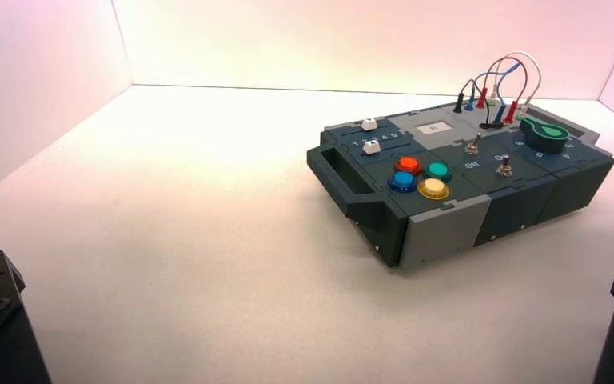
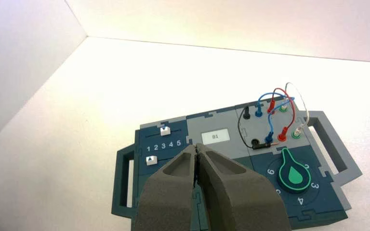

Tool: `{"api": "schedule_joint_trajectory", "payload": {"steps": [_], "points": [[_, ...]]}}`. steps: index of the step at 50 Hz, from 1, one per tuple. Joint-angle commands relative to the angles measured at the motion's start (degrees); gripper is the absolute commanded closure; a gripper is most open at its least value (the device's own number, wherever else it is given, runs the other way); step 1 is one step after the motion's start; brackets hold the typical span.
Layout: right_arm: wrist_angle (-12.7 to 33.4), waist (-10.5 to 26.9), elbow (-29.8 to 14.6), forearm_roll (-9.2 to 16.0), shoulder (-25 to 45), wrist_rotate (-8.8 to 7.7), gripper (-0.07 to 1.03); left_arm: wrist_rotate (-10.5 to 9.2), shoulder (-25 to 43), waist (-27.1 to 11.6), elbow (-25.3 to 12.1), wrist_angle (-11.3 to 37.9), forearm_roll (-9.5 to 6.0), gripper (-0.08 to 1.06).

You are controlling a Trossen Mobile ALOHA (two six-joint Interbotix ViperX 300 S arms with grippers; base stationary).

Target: Close left gripper.

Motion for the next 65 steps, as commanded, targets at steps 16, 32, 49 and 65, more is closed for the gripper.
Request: {"api": "schedule_joint_trajectory", "payload": {"steps": [16,32,49,65], "points": [[-0.26,0.09,-2.11,0.18,0.88,-0.09,0.99,0.97,0.97,0.09,-2.02,-0.35,0.09,-0.05],[-0.35,0.09,-2.11,0.18,0.88,-0.18,0.99,1.58,4.39,0.09,-2.64,-0.35,0.09,-0.05],[-0.35,0.09,-2.11,0.26,0.88,-0.18,0.99,1.58,4.75,0.09,-3.96,-0.53,0.09,0.64],[-0.35,0.09,-2.11,0.26,0.88,-0.18,0.99,1.67,6.15,0.09,-4.48,-0.44,0.09,1.01]]}}
